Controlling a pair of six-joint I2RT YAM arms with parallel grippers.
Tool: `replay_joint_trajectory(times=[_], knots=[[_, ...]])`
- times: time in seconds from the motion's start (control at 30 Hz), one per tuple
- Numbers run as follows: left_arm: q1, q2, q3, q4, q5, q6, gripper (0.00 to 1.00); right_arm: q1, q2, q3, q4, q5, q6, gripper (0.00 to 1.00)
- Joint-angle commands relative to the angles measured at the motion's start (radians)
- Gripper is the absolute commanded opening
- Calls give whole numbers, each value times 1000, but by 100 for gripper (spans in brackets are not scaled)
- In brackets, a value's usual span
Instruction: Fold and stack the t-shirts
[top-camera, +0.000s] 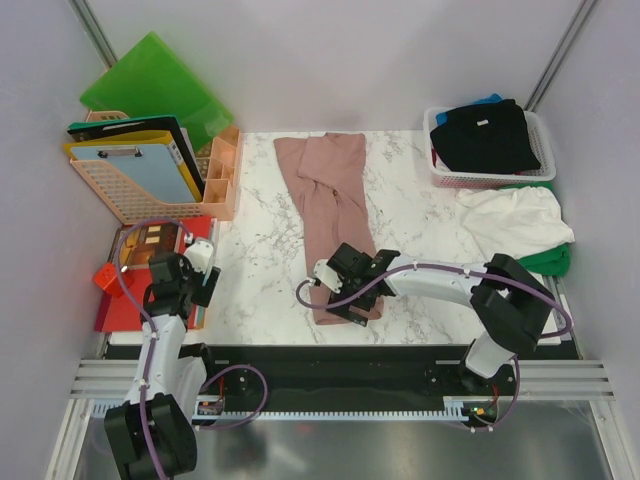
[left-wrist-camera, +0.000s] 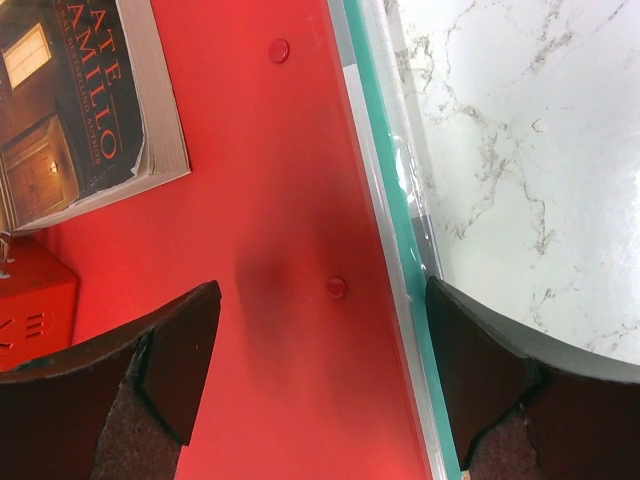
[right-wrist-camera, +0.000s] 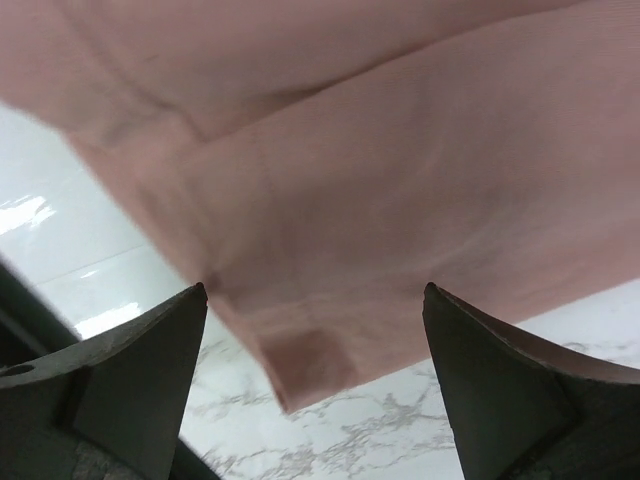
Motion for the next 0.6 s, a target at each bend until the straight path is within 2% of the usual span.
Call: replay_joint_trajectory(times=[0.0,0.13,0.27,0.57], knots=[[1,-9,-18,-11,-5,8,90,2,18,-24,212,216,32,97],[1,-9,-18,-15,-8,8,90,1,63,-20,258,236,40,97],[1,-4,-16,-17,-13,9,90,11,39,-24,250,187,57,97],[1,45,1,3,3,-3,90,56,-26,26,89,69,66,97]])
